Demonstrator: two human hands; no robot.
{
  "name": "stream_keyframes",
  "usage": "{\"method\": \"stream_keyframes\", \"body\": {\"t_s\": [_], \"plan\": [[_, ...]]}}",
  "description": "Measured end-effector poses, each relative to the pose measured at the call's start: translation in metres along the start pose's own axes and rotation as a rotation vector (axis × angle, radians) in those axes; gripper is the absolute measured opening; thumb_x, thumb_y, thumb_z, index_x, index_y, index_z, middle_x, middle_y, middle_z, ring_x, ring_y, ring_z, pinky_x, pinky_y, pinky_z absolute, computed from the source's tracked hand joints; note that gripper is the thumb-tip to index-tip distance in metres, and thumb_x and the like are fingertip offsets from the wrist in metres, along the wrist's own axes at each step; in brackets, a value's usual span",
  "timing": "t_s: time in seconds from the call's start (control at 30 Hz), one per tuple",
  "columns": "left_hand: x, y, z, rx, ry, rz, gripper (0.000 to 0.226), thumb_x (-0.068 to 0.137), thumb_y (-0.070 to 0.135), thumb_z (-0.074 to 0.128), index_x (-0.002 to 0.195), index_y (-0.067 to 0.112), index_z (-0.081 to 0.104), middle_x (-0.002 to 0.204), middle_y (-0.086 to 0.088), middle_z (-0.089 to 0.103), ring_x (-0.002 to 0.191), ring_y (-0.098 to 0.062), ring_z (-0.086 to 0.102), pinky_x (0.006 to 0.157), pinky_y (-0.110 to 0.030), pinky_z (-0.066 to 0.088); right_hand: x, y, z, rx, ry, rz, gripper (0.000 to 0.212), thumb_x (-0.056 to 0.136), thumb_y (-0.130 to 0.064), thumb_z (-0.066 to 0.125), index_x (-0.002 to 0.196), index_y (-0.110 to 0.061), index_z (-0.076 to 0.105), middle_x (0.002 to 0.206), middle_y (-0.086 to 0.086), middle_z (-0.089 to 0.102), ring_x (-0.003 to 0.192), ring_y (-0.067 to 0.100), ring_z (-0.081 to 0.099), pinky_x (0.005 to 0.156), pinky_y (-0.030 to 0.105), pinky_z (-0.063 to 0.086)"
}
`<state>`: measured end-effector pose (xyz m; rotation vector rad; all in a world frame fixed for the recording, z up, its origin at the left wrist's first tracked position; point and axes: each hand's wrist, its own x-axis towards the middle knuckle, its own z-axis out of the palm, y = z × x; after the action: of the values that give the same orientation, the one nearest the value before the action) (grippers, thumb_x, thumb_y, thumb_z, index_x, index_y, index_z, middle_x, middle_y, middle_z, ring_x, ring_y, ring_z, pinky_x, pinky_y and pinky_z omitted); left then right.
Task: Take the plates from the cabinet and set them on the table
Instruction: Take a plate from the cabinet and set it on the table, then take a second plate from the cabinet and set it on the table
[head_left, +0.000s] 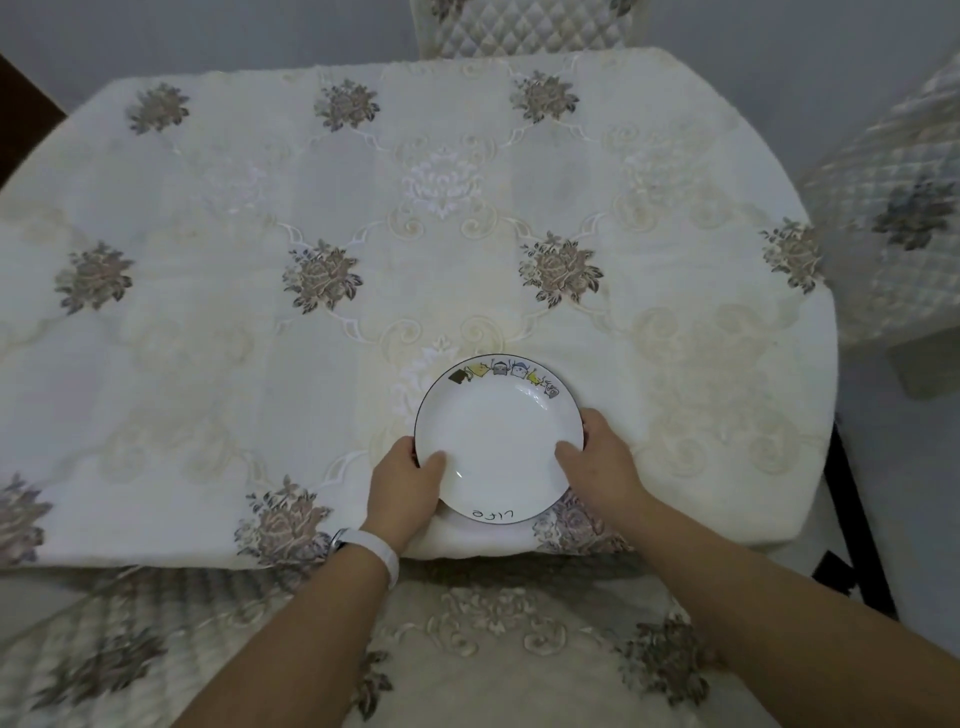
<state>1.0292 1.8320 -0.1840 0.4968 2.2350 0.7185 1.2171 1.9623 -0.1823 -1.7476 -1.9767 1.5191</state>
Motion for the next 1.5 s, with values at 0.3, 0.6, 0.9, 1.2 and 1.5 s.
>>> {"method": "stream_keyframes", "body": {"t_s": [0.3,0.6,0.9,1.2,1.5], "plan": [[-0.017,-0.001,-0.005,-0.128,0.013,-0.013,0.012,0.093,0.03,0.055,0.103,0.023,0.056,0.087,-0.001,0.068,0.082,-0.015,0.062,0.066,-0.029,0.046,0.006,-0.002,-0.025,-0.038,-0.033,-0.012,0.022,0.09,-0.024,0.055,0.111,-0.02,0.053,0.088,-0.002,0.061,0.07,0.015,0.06,0.063,0.03,0.045],[-0.071,0.007,-0.04,-0.099,0.215,0.155,0.013,0.095,0.023,0.057,0.107,0.024,0.06,0.103,0.011,0.062,0.099,-0.012,0.057,0.079,-0.028,0.042,-0.018,-0.032,-0.062,-0.207,-0.08,-0.304,0.025,0.094,-0.028,0.052,0.119,-0.022,0.055,0.098,-0.008,0.059,0.077,0.01,0.057,0.064,0.026,0.042],[-0.13,-0.009,-0.079,0.252,0.259,0.366,0.04,0.09,0.035,0.053,0.129,0.025,0.058,0.136,0.008,0.055,0.125,-0.013,0.049,0.103,-0.038,0.043,-0.065,-0.088,-0.042,-0.628,-0.258,-0.824,0.044,0.098,-0.043,0.042,0.136,-0.022,0.048,0.139,-0.006,0.049,0.124,0.014,0.045,0.096,0.027,0.034],[-0.207,-0.068,-0.134,0.552,0.461,0.341,0.041,0.089,0.039,0.053,0.127,0.025,0.06,0.133,0.0,0.058,0.121,-0.02,0.052,0.102,-0.041,0.043,-0.126,-0.128,0.033,-0.778,-0.377,-1.234,0.052,0.09,-0.048,0.037,0.12,-0.014,0.062,0.13,0.009,0.059,0.116,0.029,0.055,0.093,0.043,0.048],[-0.318,-0.17,-0.181,0.503,0.65,0.12,0.044,0.087,0.046,0.05,0.124,0.025,0.062,0.133,0.0,0.058,0.122,-0.021,0.053,0.101,-0.043,0.043,-0.235,-0.147,0.134,-0.953,-0.526,-1.469,0.047,0.09,-0.048,0.038,0.113,-0.014,0.062,0.119,0.008,0.062,0.107,0.03,0.057,0.091,0.041,0.047]]}}
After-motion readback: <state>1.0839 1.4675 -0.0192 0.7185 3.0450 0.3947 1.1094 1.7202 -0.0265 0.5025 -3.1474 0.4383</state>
